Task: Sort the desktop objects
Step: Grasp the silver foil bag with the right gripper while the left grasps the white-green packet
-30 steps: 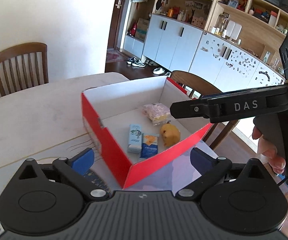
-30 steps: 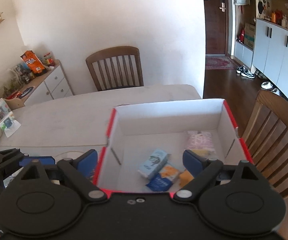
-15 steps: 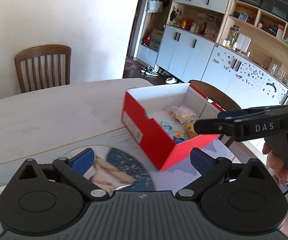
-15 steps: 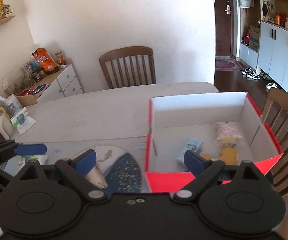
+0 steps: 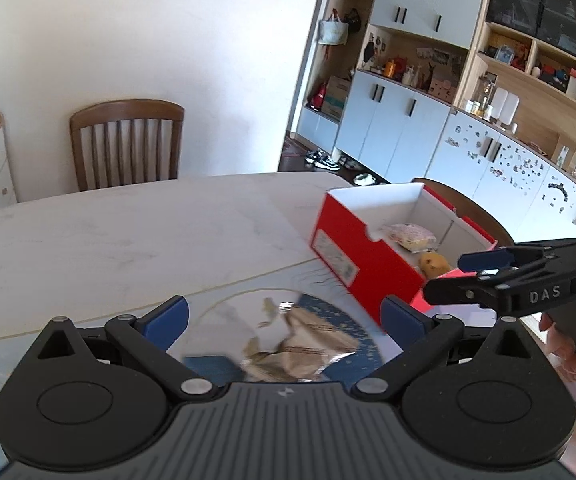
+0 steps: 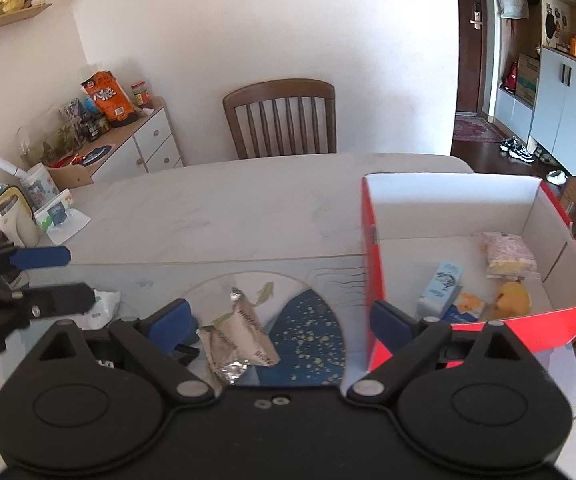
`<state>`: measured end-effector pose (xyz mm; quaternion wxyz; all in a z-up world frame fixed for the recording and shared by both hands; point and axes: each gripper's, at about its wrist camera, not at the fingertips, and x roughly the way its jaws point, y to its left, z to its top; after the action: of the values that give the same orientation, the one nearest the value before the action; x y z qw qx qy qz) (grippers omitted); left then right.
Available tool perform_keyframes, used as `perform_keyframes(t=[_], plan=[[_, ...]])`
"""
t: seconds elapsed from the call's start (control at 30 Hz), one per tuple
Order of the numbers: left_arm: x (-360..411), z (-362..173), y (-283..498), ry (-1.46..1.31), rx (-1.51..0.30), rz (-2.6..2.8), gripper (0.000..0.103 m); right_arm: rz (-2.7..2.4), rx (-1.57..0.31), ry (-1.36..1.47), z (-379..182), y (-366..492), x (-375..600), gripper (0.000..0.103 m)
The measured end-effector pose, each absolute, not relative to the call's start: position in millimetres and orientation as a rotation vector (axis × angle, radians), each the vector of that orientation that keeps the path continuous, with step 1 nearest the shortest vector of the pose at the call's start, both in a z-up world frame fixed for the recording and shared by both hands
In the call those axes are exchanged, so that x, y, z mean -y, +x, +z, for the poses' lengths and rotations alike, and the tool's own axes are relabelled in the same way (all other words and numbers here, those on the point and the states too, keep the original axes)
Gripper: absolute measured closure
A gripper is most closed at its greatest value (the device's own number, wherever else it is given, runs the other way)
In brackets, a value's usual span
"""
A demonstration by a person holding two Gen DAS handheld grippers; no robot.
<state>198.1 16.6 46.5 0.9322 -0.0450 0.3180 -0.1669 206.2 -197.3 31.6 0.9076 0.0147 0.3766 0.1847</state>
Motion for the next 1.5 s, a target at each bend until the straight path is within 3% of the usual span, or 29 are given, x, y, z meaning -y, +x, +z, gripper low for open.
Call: perform_keyframes(t=[0.8, 1.5], plan=[[-147.2, 2.2, 203.2, -0.147, -0.671, -0.266, 0.000, 0.377, -0.832, -0.002, -3.6, 213.0, 127.9, 0.007], [-205.8, -66.6, 239.4, -0.096, -0.744, -0.357, 0.000, 0.350, -0.896, -0.050, -41.3, 234.6, 106.3, 0.007]])
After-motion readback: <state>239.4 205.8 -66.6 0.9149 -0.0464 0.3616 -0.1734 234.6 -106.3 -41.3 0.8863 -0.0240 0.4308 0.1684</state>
